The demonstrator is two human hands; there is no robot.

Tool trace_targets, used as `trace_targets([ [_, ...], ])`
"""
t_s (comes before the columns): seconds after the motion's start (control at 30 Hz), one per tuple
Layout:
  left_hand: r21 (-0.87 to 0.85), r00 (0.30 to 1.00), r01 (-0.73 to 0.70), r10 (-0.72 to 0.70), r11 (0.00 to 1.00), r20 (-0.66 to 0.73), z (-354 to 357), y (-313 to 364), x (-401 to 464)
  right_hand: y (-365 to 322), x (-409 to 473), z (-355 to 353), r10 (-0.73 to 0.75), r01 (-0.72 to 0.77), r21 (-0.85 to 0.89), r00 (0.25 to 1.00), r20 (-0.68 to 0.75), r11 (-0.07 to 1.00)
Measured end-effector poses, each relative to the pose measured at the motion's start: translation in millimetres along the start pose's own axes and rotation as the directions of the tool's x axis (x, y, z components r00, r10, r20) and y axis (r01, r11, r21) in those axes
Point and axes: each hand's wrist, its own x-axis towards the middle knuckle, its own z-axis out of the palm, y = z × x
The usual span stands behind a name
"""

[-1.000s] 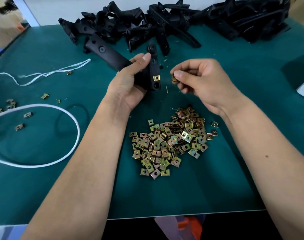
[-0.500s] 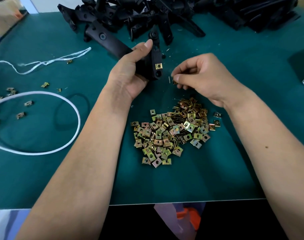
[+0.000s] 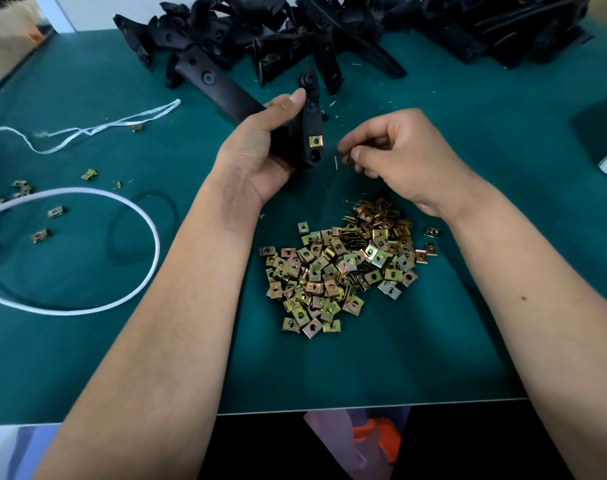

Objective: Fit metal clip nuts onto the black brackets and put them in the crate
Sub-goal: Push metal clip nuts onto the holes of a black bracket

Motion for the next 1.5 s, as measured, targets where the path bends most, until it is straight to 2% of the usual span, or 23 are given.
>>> trace_targets([
  [0.1, 0.030, 1.000, 0.018, -0.018, 0.999, 0.014, 1, 0, 0, 0, -2, -1, -0.012, 0.012, -0.088, 1.000, -0.003, 0.996],
  [0.27, 0.070, 0.996, 0.033, -0.038, 0.997, 0.078, 3, -1, -2, 0, -2, 2, -0.044, 0.043, -0.087, 0.999, -0.009, 0.995],
  [0.43, 0.098, 0.994, 0.047, -0.057, 0.994, 0.095, 0, -1, -2, 1, -2, 5, -0.101, 0.083, -0.150, 0.988, -0.118, 0.985],
  [0.5, 0.120, 0.991, 0.039, -0.054, 0.992, 0.120, 1, -1, -3, 0, -1, 6, -0.099, 0.092, -0.047, 0.979, -0.177, 0.995],
  [0.57, 0.127, 0.989, 0.043, -0.061, 0.991, 0.135, 2, -3, -3, -1, 0, 5, -0.052, 0.087, 0.153, 0.974, -0.219, 0.984],
  [0.6, 0.153, 0.993, 0.042, -0.059, 0.987, 0.106, 3, -3, -3, -1, 0, 4, -0.025, 0.081, 0.243, 0.973, -0.228, 0.967],
  [0.67, 0.309, 0.997, 0.000, 0.021, 0.951, -0.067, 4, -4, -1, -2, 1, 2, 0.026, 0.063, 0.360, 0.971, -0.236, 0.931],
  [0.7, 0.454, 0.978, -0.025, 0.116, 0.891, -0.173, 3, -6, 1, -2, 1, 1, 0.046, 0.053, 0.395, 0.970, -0.238, 0.917],
  [0.73, 0.628, 0.936, -0.044, 0.251, 0.777, -0.245, 3, -8, 3, -2, 1, 1, 0.061, 0.045, 0.419, 0.970, -0.235, 0.907],
  [0.77, 0.783, 0.878, -0.062, 0.407, 0.619, -0.253, 2, -10, 5, -2, 1, 1, 0.073, 0.036, 0.433, 0.970, -0.232, 0.900],
  [0.83, 0.936, 0.794, -0.100, 0.595, 0.337, -0.129, 1, -13, 5, 0, 1, 0, 0.095, 0.017, 0.449, 0.970, -0.225, 0.893],
  [0.87, 0.960, 0.773, -0.103, 0.628, 0.262, -0.089, 0, -15, 5, 1, 1, -1, 0.105, 0.009, 0.455, 0.969, -0.225, 0.890],
  [0.97, 0.987, 0.670, -0.028, 0.735, 0.159, -0.099, -3, -12, 6, 2, 1, -2, 0.130, -0.001, 0.463, 0.960, -0.247, 0.886],
  [1.0, 0.990, 0.628, -0.053, 0.775, 0.130, -0.068, -3, -9, 5, 2, 1, -2, 0.138, -0.001, 0.467, 0.956, -0.259, 0.884],
  [1.07, 0.971, 0.591, -0.236, 0.798, 0.036, 0.114, -2, -4, 2, 1, 2, -2, 0.145, 0.003, 0.476, 0.950, -0.275, 0.879],
  [1.13, 0.886, 0.608, -0.462, 0.709, -0.050, 0.357, 4, -4, -3, -1, 1, -1, 0.139, 0.013, 0.488, 0.952, -0.274, 0.873],
  [1.2, 0.811, 0.648, -0.584, 0.585, -0.030, 0.488, 11, -10, -6, -2, 1, -2, 0.133, 0.013, 0.499, 0.957, -0.257, 0.867],
  [1.33, 0.771, 0.696, -0.623, 0.542, 0.131, 0.470, 13, -15, -7, 0, 2, -2, 0.126, -0.019, 0.467, 0.972, -0.199, 0.884],
  [1.4, 0.772, 0.704, -0.619, 0.536, 0.142, 0.466, 11, -12, -6, 1, 2, -5, 0.108, -0.023, 0.422, 0.978, -0.180, 0.906],
  [1.5, 0.796, 0.701, -0.597, 0.543, 0.094, 0.462, 7, -7, -6, 4, 3, -11, 0.104, -0.047, 0.344, 0.983, -0.150, 0.938],
])
